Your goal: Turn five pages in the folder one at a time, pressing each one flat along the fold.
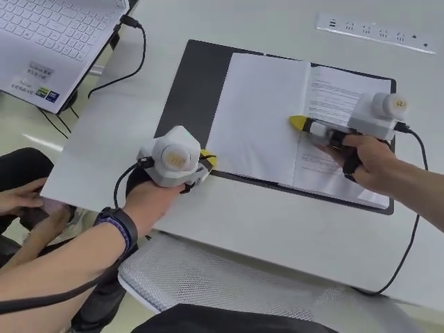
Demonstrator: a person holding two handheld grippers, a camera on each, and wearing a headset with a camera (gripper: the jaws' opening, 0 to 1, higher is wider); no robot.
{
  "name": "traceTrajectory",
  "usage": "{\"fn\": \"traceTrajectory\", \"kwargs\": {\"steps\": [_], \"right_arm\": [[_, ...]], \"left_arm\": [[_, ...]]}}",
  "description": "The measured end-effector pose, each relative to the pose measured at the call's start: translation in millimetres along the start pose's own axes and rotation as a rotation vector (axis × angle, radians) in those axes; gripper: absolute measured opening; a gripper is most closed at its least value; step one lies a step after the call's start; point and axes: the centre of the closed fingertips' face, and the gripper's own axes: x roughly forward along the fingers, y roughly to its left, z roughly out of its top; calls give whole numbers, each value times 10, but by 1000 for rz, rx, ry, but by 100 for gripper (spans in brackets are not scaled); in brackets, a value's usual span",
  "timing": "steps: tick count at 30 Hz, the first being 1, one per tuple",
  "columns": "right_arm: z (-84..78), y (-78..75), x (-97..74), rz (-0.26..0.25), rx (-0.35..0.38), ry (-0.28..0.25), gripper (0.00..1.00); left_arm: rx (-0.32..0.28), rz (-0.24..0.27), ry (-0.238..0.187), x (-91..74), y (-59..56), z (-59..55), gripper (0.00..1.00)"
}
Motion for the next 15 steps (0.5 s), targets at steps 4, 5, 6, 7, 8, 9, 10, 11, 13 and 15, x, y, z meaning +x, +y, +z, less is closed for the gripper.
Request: {"fn": "traceTrajectory", "kwargs": {"steps": [4, 5, 6, 7, 8, 9, 10, 11, 13, 15], "right_arm": [[25, -6, 17, 13, 5, -7, 0], [31, 0, 20, 17, 4, -10, 0], [38, 0, 24, 20, 5, -11, 0], [43, 2, 26, 22, 4, -12, 0], [54, 1, 31, 25, 5, -16, 0], [59, 3, 32, 27, 5, -18, 0], [70, 0, 36, 29, 7, -22, 0], [95, -8, 41, 27, 11, -33, 0], [206, -132, 57, -18, 24, -82, 0], [263, -201, 62, -30, 61, -99, 0]], "left_arm": [[0, -1, 1, 4, 3, -6, 0], [0, -1, 0, 5, 3, -7, 0], [-1, -2, 0, 5, 3, -8, 0], [-2, -2, 0, 5, 3, -8, 0], [-1, -2, 1, 5, 2, -8, 0], [-2, -2, 0, 6, 2, -9, 0], [-2, -2, 0, 6, 1, -10, 0], [-2, -2, 1, 7, 1, -10, 0], [-3, -2, 1, 6, 0, -11, 0], [-3, -2, 2, 5, 1, -12, 0]]}}
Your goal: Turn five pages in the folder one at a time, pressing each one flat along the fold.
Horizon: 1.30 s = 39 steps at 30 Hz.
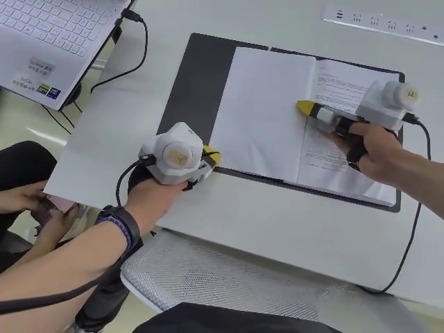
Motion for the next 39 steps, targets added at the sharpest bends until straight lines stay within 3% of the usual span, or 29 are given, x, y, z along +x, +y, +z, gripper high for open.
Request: {"fn": "traceTrajectory", "kwargs": {"steps": [7, 9, 12, 21, 39], "right_arm": [[101, -29, 65, -12, -7, 1, 0], [149, -101, 99, -14, 10, -14, 0], [183, -18, 93, -25, 22, -38, 0], [358, -37, 174, -71, 56, -104, 0], [822, -538, 486, -135, 124, -218, 0]], "left_arm": [[-2, -2, 2, -4, -2, 1, 0], [-2, -3, 3, -4, -1, 1, 0], [-5, -3, 3, -6, -2, 1, 0], [-7, -6, 7, -14, -9, 10, 0], [-9, -10, 10, -8, 2, 6, 0]]}}
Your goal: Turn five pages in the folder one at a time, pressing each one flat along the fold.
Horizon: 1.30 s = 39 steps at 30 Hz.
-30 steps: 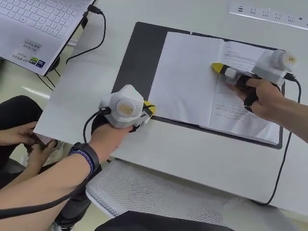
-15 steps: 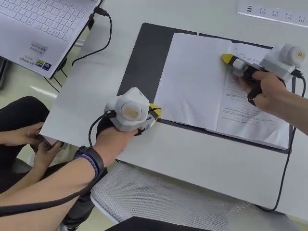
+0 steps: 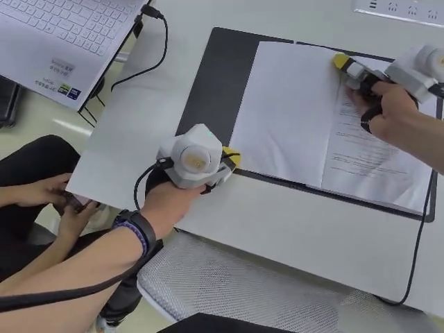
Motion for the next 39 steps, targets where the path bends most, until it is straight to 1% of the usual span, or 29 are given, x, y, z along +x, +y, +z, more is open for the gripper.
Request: {"fn": "traceTrajectory", "kwargs": {"steps": [4, 7, 9, 11, 13, 18, 19, 22, 24, 26, 28, 29, 31, 34, 39], "right_arm": [[67, -80, 73, -17, 7, -14, 0], [74, -114, 94, -22, 11, -17, 0], [77, -127, 97, -16, 9, -18, 0], [55, -136, 87, -9, -8, -9, 0], [-1, -115, 54, 13, -16, 10, 0], [-180, -38, -90, 75, -57, 68, 0], [-217, 1, -131, 82, -64, 74, 0], [-360, 85, -249, 119, -98, 119, 0], [-441, 149, -334, 128, -109, 131, 0], [-443, 132, -348, 143, -110, 142, 0], [-516, 169, -439, 157, -112, 152, 0], [-575, 224, -511, 167, -118, 158, 0], [-643, 265, -587, 177, -124, 169, 0], [-790, 362, -734, 198, -140, 199, 0], [-913, 465, -912, 207, -139, 213, 0]], "left_arm": [[-3, 1, 0, 0, 1, -5, 0], [-3, -1, 0, -4, -5, -2, 0], [-3, -2, 1, -8, -10, 2, 0], [-2, -3, 1, -13, -17, 8, 0], [-4, -3, 1, -14, -19, 10, 0], [-4, -1, 1, -14, -16, 12, 0], [-3, -1, 1, -13, -15, 12, 0], [-5, 1, 1, -13, -14, 12, 0], [-5, 1, 1, -11, -11, 11, 0], [-8, 2, 1, -14, -15, 15, 0], [-9, 2, 2, -13, -14, 14, 0], [-10, 2, 2, -12, -14, 14, 0], [-10, 2, 4, -8, -11, 9, 0], [-14, 4, 6, -3, -8, 7, 0], [-22, 6, 5, -2, -8, 8, 0]]}}
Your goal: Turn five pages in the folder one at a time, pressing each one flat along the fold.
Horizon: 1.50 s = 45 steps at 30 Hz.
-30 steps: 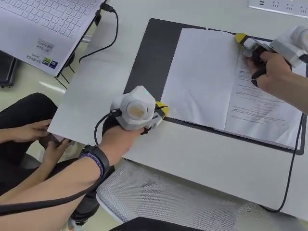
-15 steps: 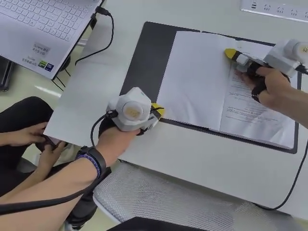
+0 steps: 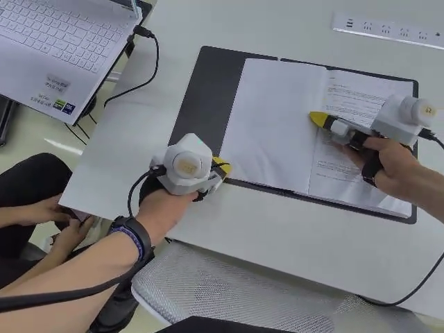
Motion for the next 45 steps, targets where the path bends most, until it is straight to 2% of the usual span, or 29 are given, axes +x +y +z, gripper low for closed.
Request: {"fn": "traceTrajectory", "kwargs": {"steps": [6, 12, 24, 29, 37, 45], "right_arm": [[-295, 225, -136, 30, -35, 78, 0], [-513, 381, -249, 54, -54, 132, 0], [-760, 521, -402, 77, -60, 180, 0], [-911, 614, -479, 100, -72, 218, 0], [-1058, 686, -560, 109, -76, 252, 0], [-1134, 705, -609, 105, -75, 268, 0]], "left_arm": [[-9, 1, 0, -1, -1, -1, 0], [-10, 4, 1, -2, -4, -6, 0], [-1, -3, 3, 8, -6, -5, 0], [-1, -2, 4, 10, -4, -9, 0], [-1, 1, 7, 11, -9, -10, 0], [7, 2, 17, 5, -13, -10, 0]]}}
